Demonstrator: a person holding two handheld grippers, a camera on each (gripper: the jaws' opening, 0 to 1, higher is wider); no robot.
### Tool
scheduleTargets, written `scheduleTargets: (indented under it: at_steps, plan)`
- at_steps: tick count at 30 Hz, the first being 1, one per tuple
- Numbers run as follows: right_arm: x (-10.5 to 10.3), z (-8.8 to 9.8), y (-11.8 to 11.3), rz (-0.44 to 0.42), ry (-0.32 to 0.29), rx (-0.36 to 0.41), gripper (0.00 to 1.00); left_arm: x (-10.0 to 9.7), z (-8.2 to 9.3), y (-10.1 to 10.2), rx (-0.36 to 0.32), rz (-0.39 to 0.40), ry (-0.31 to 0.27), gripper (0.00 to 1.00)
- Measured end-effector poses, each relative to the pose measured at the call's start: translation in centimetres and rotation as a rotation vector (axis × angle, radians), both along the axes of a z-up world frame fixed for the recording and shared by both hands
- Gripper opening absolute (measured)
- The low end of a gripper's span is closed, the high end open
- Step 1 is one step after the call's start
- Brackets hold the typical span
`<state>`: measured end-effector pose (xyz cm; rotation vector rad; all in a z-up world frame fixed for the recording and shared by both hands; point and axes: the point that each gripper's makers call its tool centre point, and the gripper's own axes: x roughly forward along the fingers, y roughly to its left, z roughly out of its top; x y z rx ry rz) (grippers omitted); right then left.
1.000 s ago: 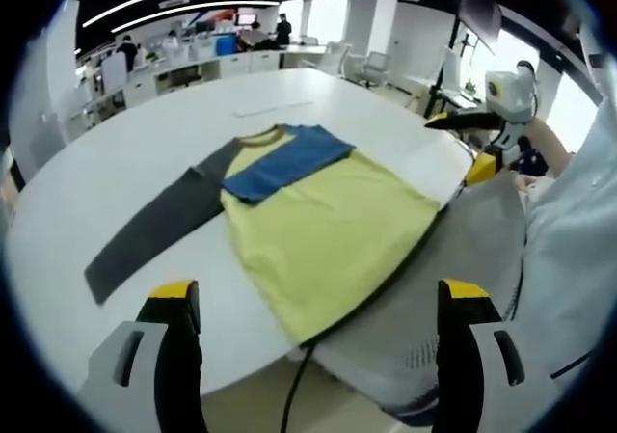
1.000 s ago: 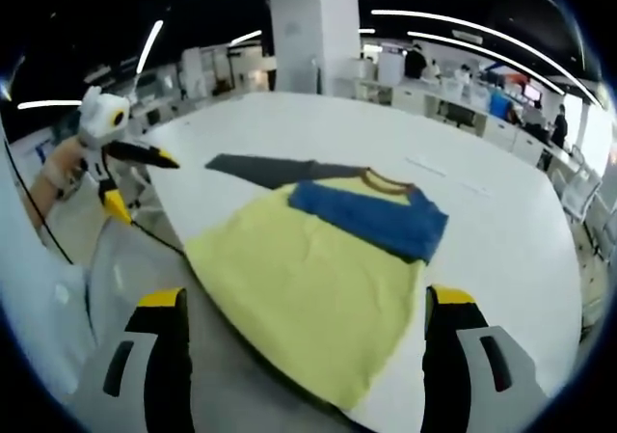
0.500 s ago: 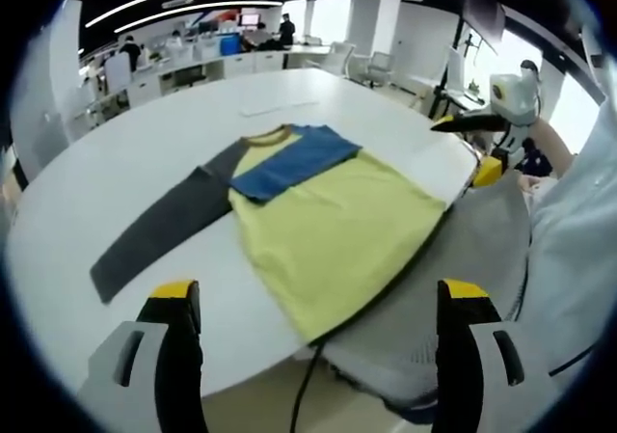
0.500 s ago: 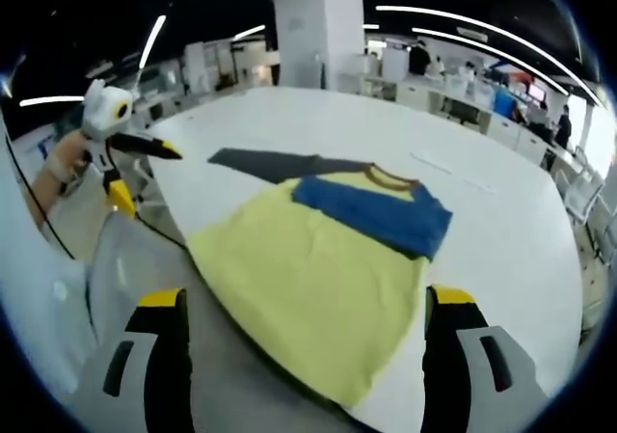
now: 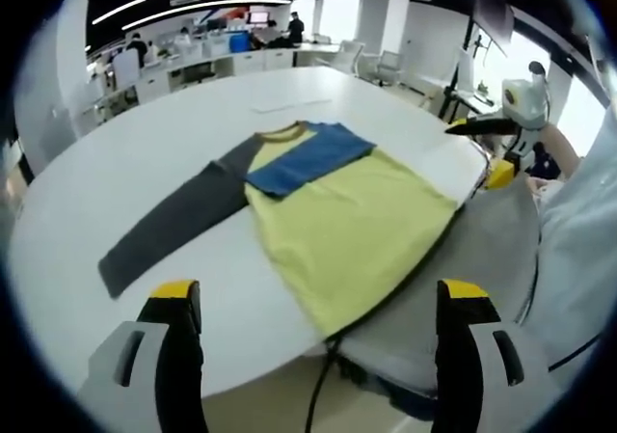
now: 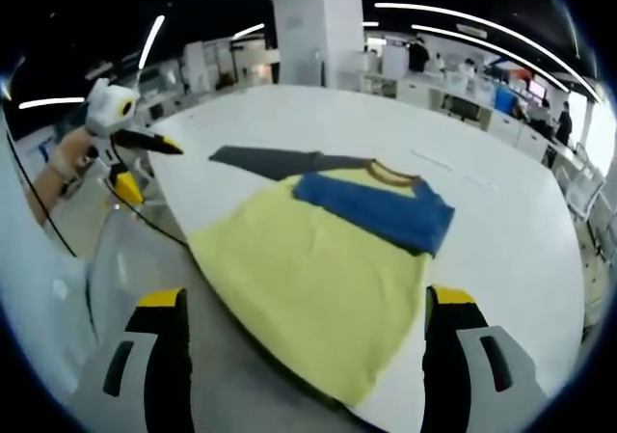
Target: Fold the garment on the visible template until the final outline fits inside the template.
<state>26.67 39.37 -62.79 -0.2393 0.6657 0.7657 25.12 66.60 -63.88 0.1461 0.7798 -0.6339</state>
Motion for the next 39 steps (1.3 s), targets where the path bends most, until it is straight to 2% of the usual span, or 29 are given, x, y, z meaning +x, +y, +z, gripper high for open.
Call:
scheduleTargets:
  at_steps: [26,32,39]
  plan:
    - [-0.1,-0.3,-0.3,-0.017,-0.002,-0.001,1.0,1.9,-0.4,3.7,0.014,0.076,-0.023,0.96]
    - [-0.2,-0.4,-0.4,-0.021,0.003,-0.004,1.0,2.4,-1.3,4.8,0.048,0.098,-0.013,0.94]
    - [-0.3,-0.4,-0.6,-0.027,0.005,-0.013,1.0,2.6,-2.6,5.6,0.039,0.117,0.02,0.9]
